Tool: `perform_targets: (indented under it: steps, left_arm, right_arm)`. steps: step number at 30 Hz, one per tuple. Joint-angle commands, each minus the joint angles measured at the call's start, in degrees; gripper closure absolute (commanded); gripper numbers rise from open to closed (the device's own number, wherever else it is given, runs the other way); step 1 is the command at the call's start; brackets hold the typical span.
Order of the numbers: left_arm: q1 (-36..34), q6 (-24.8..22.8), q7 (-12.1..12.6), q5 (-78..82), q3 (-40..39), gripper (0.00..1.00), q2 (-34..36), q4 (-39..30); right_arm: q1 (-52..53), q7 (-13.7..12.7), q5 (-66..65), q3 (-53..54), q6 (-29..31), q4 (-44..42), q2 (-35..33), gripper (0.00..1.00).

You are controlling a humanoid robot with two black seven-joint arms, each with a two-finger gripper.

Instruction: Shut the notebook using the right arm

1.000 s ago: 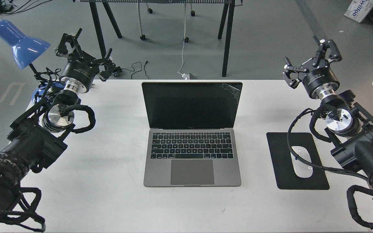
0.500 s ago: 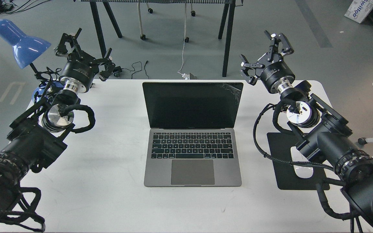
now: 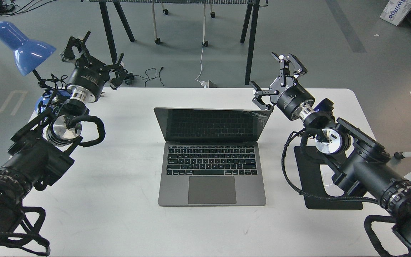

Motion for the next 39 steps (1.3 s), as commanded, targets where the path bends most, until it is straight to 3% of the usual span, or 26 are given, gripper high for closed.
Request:
perform_targets:
  steps: [1,22,30,39]
  left_arm:
    - [0.0,0.0,0.0,0.0,0.0,0.0,-0.02,0.02]
    - [0.09,0.0,0.0,0.0,0.0,0.0,0.07,0.02]
    - [0.09,0.0,0.0,0.0,0.0,0.0,0.07,0.02]
    - [0.09,0.0,0.0,0.0,0.0,0.0,0.07,0.02]
  right_arm:
    - [-1.57,-0.05,-0.03,-3.17,0.03,4.25,-2.87,0.0]
    - [-5.34,0.48,-3.1,-26.46,-0.68,6.72,-4.9,0.0]
    - [-7.19,0.48,-9.34,-27.17,-4.36,6.28,-4.9,0.0]
    - [-6.49,0.65,-8.99,-23.41,-3.93,6.54,-4.81,0.0]
